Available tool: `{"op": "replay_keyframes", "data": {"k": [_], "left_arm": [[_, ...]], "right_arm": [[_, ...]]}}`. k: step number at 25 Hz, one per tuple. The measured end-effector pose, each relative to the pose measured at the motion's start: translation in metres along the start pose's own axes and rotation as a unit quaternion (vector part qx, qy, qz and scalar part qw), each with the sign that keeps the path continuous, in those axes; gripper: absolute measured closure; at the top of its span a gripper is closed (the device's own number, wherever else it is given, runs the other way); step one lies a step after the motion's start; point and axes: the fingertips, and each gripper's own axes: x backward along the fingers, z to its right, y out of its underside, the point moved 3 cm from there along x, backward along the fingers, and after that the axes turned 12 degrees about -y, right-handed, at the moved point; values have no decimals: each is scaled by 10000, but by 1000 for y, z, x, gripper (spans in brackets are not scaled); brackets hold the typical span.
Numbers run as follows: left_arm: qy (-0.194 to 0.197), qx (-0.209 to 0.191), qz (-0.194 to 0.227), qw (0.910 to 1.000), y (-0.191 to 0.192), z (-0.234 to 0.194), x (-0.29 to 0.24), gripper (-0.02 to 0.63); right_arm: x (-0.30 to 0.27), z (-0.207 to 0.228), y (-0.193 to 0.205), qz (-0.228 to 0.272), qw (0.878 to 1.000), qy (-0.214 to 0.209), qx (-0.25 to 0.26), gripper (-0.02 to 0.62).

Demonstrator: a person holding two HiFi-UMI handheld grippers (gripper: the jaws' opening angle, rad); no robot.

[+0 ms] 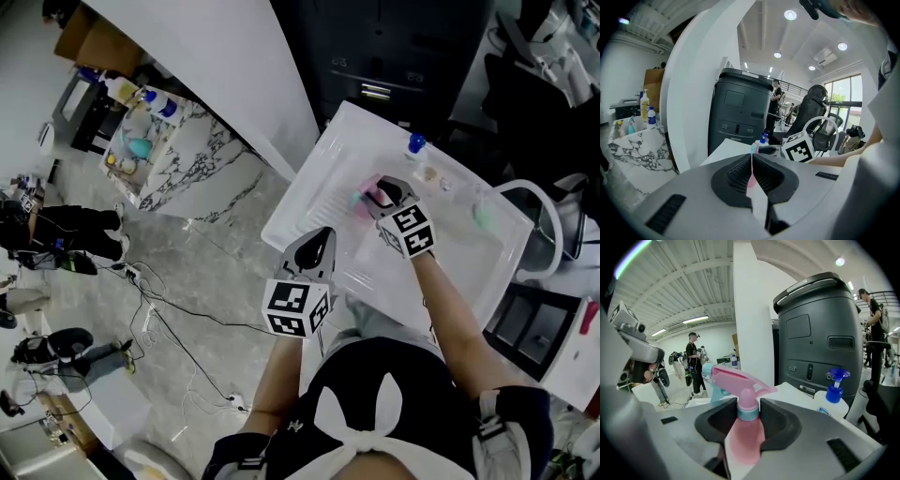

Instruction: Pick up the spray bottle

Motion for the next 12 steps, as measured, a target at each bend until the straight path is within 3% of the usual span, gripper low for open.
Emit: {"op": "replay_keyframes", "data": {"k": [12], "left_arm": [[-73, -68, 208, 9997, -8, 5, 9, 574]], "right_arm": [[18, -16, -18, 287, 9995, -67, 149, 442]]}}
